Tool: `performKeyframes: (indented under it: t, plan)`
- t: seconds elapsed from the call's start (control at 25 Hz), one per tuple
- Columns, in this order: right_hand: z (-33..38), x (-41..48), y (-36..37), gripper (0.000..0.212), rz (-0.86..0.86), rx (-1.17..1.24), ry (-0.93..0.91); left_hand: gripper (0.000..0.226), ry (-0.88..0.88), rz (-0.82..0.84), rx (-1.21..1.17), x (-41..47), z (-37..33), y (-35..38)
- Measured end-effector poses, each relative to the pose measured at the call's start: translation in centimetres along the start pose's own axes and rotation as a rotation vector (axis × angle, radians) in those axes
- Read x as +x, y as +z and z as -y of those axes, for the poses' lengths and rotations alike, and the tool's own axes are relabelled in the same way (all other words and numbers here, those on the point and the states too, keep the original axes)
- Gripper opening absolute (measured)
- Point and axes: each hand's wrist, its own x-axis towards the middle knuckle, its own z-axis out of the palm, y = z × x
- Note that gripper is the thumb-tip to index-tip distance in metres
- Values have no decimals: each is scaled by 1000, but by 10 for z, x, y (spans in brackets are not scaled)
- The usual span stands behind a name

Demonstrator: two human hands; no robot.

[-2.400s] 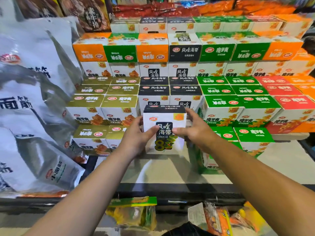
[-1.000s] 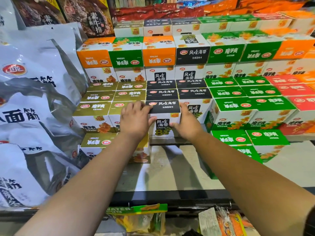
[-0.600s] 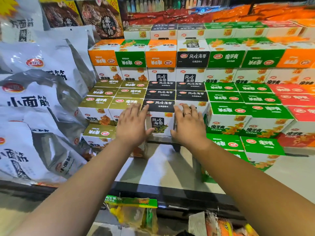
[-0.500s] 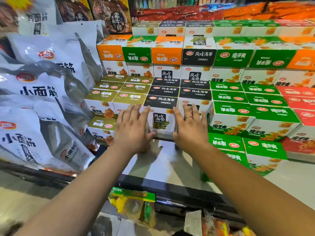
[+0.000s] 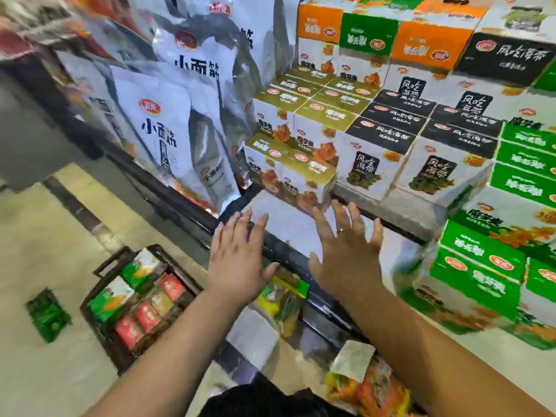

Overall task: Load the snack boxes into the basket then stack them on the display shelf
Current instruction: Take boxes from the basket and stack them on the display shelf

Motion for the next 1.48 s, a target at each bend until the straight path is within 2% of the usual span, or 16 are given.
performKeyframes:
  t: [0.28,0.52,0.68,0.88,1.08,1.48]
  plan:
    - [103,-16,1,84,206,27,-128,89,-131,0,-7,-67,84,8]
    - [219,-39,15,87,284,76,-189,89,-235,65,-52,-130,192,8]
    - [295,-51,36,80,333,89,-239,90,-318,93,-50,-178,269,13]
    - [364,-55,62,81,495,166,-275,87,-406,113,2,-216,342,29]
    - [402,-32,110,85,577,200,-312,96,-516,235,-18,-219,382,59]
    - [455,72,266,78,1012,350,-250,87,-673,393,-151,-156,443,141]
